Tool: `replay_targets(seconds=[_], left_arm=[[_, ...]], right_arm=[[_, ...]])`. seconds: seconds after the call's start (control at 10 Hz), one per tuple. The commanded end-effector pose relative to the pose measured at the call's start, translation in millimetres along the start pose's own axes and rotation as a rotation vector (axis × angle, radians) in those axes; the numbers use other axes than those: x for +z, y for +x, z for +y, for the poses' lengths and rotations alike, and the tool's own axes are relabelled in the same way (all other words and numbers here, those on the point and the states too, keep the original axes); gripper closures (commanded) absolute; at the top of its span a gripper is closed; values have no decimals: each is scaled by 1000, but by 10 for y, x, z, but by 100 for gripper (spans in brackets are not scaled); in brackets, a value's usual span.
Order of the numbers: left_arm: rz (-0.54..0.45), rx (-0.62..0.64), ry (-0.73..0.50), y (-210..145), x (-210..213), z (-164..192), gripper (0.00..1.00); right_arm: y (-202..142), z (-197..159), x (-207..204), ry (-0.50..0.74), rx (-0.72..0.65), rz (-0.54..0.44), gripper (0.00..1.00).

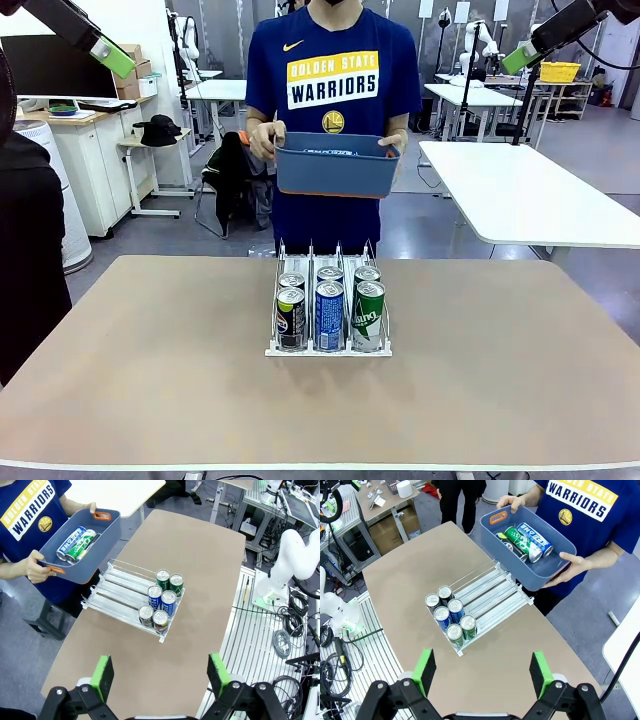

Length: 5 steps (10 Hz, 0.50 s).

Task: Fill the beverage cans into the dispenser.
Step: Pick up the Ionic drink handed by the human.

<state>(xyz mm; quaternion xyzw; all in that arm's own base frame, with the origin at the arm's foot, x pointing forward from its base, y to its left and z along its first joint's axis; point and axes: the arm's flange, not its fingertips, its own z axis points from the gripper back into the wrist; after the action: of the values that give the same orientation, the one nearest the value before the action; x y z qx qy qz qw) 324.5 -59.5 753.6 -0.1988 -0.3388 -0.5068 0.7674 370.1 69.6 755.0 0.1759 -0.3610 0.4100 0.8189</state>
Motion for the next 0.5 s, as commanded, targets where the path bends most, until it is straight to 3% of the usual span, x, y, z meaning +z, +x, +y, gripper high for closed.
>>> replay_targets(seconds=[0.0, 0.4], left_arm=[[-5, 9, -6, -2, 1, -14, 0], [-5, 9, -6, -2, 1, -14, 0]], right_arm=[[-3, -1, -2, 0, -1, 0, 0], [-3, -1, -2, 0, -1, 0, 0]])
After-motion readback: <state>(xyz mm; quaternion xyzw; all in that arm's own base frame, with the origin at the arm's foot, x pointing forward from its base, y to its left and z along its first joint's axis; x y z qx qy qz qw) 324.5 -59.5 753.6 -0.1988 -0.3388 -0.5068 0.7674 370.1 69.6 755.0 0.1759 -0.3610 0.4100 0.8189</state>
